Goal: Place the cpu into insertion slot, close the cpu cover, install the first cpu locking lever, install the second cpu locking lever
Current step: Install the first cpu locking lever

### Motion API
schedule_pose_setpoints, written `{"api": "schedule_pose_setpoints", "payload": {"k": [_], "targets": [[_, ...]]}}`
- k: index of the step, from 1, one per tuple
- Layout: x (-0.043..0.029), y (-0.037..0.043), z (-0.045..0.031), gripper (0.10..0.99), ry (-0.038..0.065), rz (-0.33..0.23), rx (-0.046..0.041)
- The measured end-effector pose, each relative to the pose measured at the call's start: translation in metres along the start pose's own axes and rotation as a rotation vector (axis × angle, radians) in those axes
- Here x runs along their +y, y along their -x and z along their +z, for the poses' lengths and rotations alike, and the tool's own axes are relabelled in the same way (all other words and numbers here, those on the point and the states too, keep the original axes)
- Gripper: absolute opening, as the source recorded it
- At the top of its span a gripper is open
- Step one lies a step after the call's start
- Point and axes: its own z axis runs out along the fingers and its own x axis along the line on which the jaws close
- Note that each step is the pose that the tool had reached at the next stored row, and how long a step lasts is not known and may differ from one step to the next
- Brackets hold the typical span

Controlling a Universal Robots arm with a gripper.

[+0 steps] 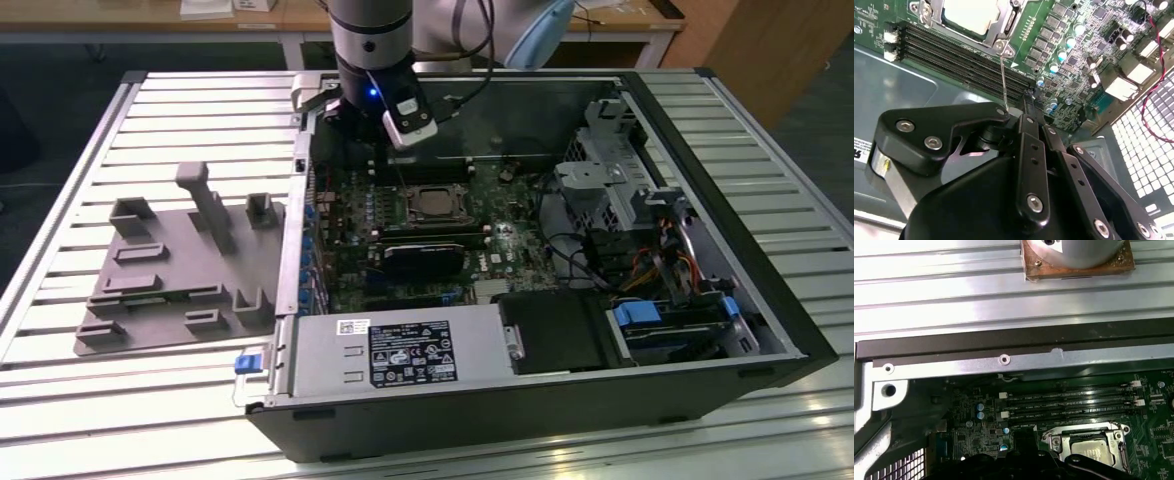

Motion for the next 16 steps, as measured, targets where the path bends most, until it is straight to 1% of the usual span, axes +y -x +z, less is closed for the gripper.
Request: {"api": "schedule_pose_setpoints", "payload": {"k": [5, 16], "targets": [[0.0, 0.001, 0.0, 0.102, 0.0, 0.0, 0.0001], [0.0016, 0.0158, 0.0005, 0.102, 0.0, 0.0, 0.0001]]}}
